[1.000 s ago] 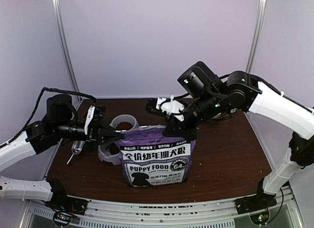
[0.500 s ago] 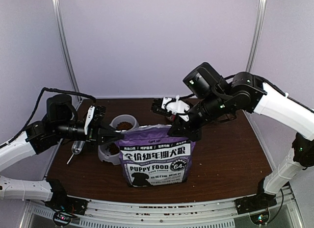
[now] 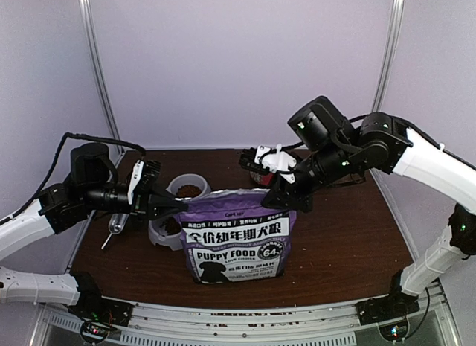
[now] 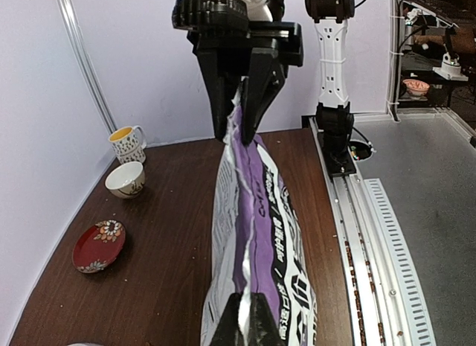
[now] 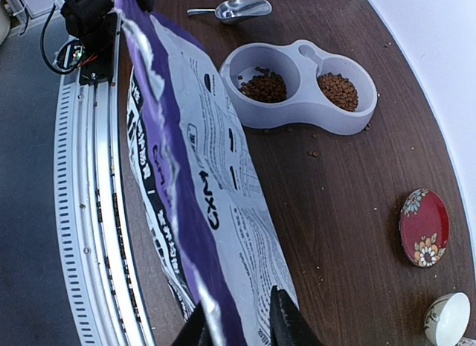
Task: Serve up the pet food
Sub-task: Press the seal on the pet food bag.
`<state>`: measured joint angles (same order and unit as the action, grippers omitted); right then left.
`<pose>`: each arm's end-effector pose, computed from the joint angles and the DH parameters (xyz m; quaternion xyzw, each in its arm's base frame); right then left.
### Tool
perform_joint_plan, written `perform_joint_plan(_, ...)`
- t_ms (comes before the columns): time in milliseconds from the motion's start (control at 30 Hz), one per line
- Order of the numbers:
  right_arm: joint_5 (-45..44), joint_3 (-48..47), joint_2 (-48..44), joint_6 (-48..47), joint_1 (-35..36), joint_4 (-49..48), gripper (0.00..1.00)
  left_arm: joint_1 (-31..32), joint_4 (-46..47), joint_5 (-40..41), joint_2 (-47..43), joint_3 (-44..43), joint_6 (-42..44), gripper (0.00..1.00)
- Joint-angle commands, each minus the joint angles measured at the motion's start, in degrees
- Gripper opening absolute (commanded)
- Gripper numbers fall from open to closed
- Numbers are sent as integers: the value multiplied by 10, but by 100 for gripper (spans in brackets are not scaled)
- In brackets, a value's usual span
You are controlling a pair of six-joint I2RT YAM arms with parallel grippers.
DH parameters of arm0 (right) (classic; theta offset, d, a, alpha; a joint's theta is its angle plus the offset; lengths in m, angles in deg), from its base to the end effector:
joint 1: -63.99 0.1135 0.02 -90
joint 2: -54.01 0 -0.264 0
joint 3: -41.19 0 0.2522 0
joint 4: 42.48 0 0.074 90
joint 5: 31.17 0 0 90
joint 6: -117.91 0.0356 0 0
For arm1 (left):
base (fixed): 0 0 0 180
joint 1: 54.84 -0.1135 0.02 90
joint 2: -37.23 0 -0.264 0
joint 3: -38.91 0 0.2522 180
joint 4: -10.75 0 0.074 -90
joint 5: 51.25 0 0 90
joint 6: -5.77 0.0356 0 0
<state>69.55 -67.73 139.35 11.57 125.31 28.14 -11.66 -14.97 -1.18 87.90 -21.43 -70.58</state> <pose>0.1401 0.2698 0.3978 -0.6076 0.7003 0.2198 0.3036 0.1292 -0.1526 0.3321 0.5379 0.5627 -0.4078 0.4771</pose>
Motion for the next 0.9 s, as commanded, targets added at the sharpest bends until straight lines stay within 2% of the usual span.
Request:
perform_joint_plan(0, -22, 15, -26, 5, -10, 10, 20, 0, 39, -29, -11, -1, 5, 0)
perform_joint_plan(100, -17, 23, -32, 5, -13, 7, 0, 0, 39, -28, -11, 0, 4, 0)
perform_joint_plan(333, -14, 38, -46, 6, -18, -6, 1, 0, 40, -28, -8, 0, 5, 0)
perform_joint_plan(433, -25, 38, -46, 7, -19, -3, 30, 0, 39, -28, -7, -1, 5, 0)
perform_joint_plan(467, -27, 39, -48, 8, -19, -2, 35, 0, 39, -27, -8, 0, 4, 0)
perform_joint_plan(533, -30, 43, -52, 9, -21, -1, 38, 0, 40, -26, -11, 1, 4, 0)
perform_joint_plan(600, -26, 46, -56, 8, -22, 0, 32, 0, 41, -26, -10, 1, 4, 0)
perform_joint_plan(700, -24, 52, -65, 9, -24, -7, 10, 0, 41, -25, -9, 0, 3, 0)
perform_joint_plan(767, -25, 58, -70, 9, -25, -11, 1, 0, 41, -25, -7, 0, 2, 0)
perform_joint_plan(867, -23, 64, -75, 12, -26, -16, 0, 0, 41, -26, -7, 0, 1, 0)
